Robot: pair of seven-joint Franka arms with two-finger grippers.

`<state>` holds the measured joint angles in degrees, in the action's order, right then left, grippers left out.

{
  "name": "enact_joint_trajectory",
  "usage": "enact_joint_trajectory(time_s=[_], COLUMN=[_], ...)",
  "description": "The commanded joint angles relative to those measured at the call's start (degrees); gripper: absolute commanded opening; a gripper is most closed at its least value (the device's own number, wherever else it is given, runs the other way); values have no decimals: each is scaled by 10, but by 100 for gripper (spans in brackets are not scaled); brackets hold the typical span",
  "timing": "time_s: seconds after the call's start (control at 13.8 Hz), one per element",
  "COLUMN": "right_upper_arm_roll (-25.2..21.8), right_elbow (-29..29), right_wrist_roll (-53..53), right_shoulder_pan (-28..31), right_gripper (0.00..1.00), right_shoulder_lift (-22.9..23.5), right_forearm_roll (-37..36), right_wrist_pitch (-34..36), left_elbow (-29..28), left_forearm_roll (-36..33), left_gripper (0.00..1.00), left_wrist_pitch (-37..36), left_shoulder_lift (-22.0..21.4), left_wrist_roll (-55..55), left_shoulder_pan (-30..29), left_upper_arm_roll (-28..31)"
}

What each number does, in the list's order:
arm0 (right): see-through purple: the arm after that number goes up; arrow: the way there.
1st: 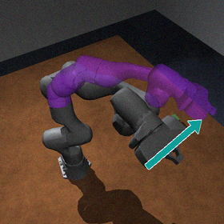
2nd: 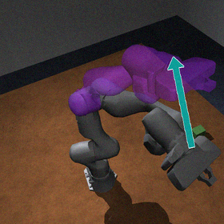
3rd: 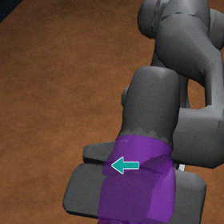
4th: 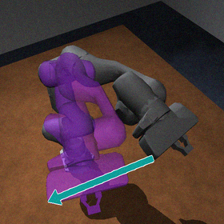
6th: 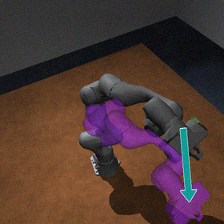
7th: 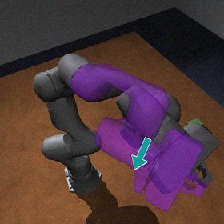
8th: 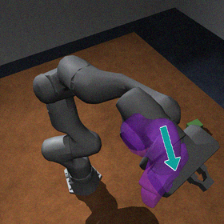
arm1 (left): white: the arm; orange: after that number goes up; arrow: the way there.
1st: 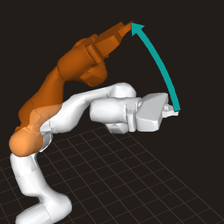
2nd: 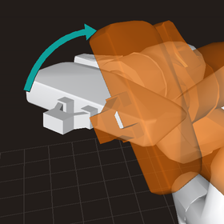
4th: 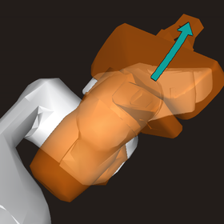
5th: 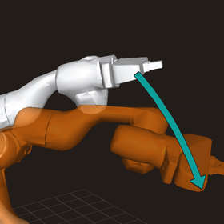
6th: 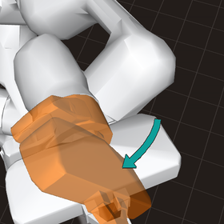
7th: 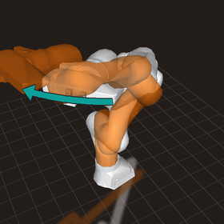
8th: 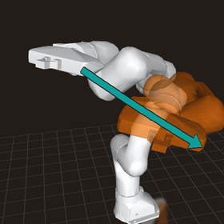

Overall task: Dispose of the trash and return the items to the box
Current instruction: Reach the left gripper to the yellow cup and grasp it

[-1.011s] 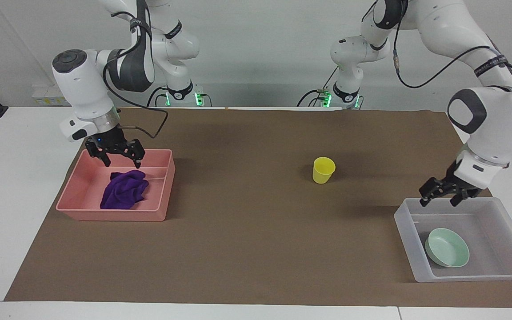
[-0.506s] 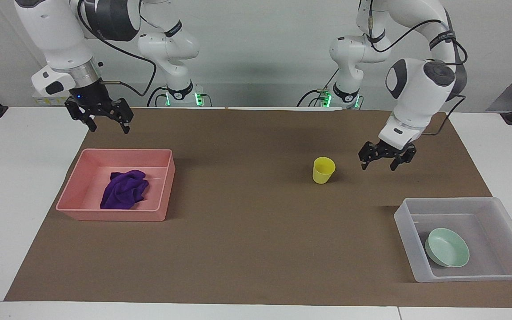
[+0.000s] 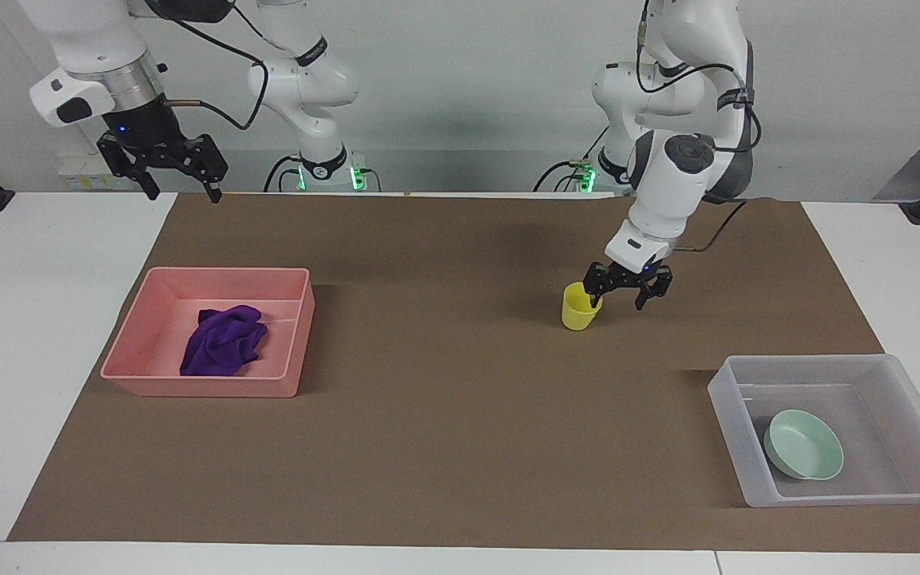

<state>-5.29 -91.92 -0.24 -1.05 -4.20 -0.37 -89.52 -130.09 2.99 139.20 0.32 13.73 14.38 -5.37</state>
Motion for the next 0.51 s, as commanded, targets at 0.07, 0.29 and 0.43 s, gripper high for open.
enact_joint_trajectory(time_s=[0.07,0.29,0.43], right_upper_arm_roll=[4,5,5], right_elbow=[-38,-38,-38], right_wrist_roll=[-16,-11,-11], right_shoulder_pan=[2,2,2], right_gripper=[100,100,100], right_shoulder_lift=[-19,-19,-19], right_forearm_roll=[-17,-10,-10], right_wrist_pitch=[-28,-24,-28], left_elbow=[-41,-39,-35], left_forearm_roll=[-7,-7,-7], left_gripper=[56,0,0], left_wrist_pitch=[43,39,34], left_shoulder_lift=[-7,-7,-6], left_wrist_roll=[21,21,20], left_shoulder_pan=[27,27,27], left_upper_arm_roll=[9,9,9])
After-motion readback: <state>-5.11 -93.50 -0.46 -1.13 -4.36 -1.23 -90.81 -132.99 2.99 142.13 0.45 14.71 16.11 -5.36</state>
